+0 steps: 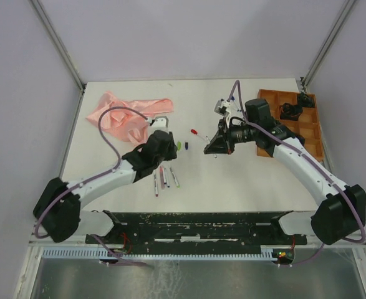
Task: Open the pen caps
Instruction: Place the pen at the center of the board.
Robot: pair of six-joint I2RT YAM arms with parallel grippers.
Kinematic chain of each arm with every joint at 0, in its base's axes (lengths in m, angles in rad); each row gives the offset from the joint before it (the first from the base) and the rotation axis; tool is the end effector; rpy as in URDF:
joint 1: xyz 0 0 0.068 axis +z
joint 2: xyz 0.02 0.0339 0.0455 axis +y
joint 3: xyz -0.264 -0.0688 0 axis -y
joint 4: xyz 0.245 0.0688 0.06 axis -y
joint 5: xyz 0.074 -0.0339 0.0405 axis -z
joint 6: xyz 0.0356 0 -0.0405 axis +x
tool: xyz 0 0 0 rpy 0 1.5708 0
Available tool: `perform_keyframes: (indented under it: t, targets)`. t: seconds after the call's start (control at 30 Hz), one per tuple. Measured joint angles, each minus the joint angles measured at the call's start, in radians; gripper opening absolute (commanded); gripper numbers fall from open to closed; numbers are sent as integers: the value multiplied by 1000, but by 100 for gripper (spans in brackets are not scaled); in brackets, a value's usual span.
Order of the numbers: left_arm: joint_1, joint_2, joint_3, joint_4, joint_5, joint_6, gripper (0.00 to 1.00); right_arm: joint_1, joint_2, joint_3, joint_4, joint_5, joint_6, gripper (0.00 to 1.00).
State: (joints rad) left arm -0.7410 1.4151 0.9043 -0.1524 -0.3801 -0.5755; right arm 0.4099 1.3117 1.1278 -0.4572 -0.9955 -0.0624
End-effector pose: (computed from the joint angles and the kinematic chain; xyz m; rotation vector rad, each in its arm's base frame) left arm 0.2350 -0.1971 0.2410 -0.0237 2.1973 -0.3198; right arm 0.2440 0.1386 0.3270 -1.0329 1.8808 1.2875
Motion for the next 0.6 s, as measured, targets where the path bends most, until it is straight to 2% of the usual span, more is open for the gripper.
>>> perform_keyframes:
  t: [0.1, 0.23, 0.4, 0.6]
  targets:
    - [0, -203, -195, 130, 35, 11, 45, 10, 21, -37, 85, 14, 78, 0]
    - [0, -471, -406, 266, 50, 15, 48, 56, 68, -76, 158, 116, 165, 0]
    - [0, -739, -587, 305, 19, 5, 51, 192, 166, -80, 191, 323, 222, 0]
    - [0, -944, -697, 274, -13, -14, 53, 319, 304, -59, 171, 572, 301, 0]
